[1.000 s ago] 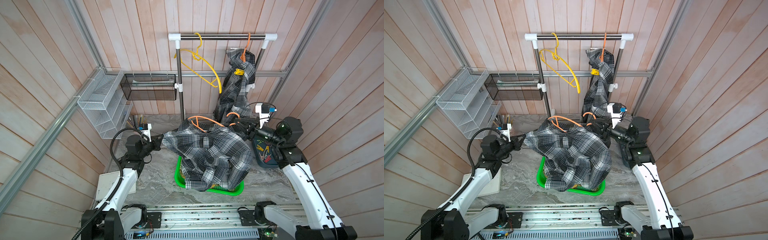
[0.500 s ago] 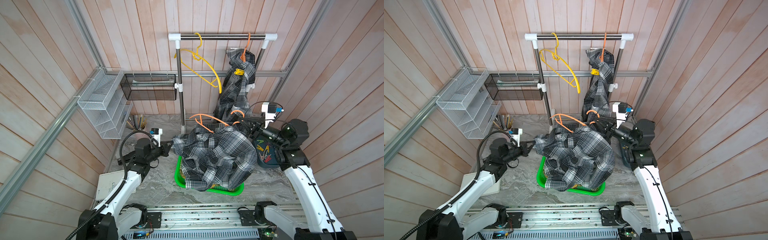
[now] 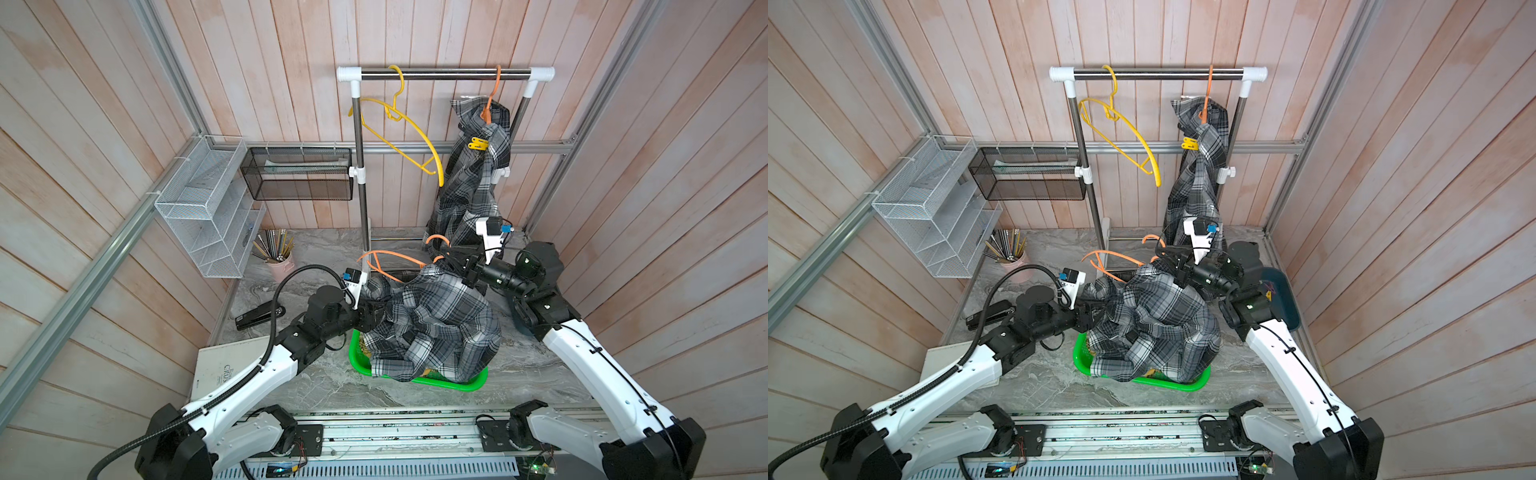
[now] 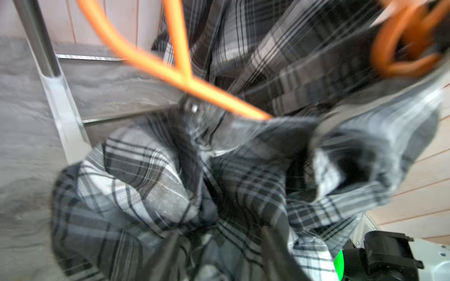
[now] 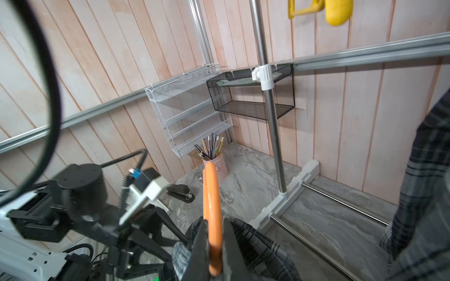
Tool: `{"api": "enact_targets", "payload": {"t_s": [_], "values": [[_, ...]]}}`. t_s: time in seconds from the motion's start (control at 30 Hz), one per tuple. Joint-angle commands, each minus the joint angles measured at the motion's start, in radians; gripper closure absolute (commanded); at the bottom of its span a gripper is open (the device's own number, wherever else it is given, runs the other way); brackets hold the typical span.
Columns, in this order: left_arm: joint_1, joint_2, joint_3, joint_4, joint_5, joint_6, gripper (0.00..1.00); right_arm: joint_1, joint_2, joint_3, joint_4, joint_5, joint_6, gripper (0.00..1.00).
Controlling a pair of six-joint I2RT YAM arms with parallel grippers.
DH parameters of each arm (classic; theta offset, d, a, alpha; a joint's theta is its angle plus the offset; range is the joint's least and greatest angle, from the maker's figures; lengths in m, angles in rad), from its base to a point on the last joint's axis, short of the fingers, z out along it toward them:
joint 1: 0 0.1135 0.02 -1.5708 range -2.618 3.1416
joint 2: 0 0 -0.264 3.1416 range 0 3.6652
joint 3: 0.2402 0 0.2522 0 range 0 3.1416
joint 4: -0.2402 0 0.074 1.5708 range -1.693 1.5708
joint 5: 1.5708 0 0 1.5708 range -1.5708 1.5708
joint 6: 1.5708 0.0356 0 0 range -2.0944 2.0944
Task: Remove the clothespins securing long-sleeve shirts to the hanger
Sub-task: Remove the long-sleeve shirt from the hanger.
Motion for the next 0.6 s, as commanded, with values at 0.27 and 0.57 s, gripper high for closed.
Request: {"api": "enact_targets", "payload": {"t_s": [0.27, 0.57], "values": [[0.058, -0.103, 0.182, 0.033, -0.102, -0.019, 0.18, 0.029, -0.011, -0.012, 0.035, 0.113, -0.040, 1.00], [0.068, 0.143, 0.340, 0.148, 0.075, -0.269, 0.20, 0.123, -0.011, -0.011, 0.104, 0.203, -0.086, 1.00]]}}
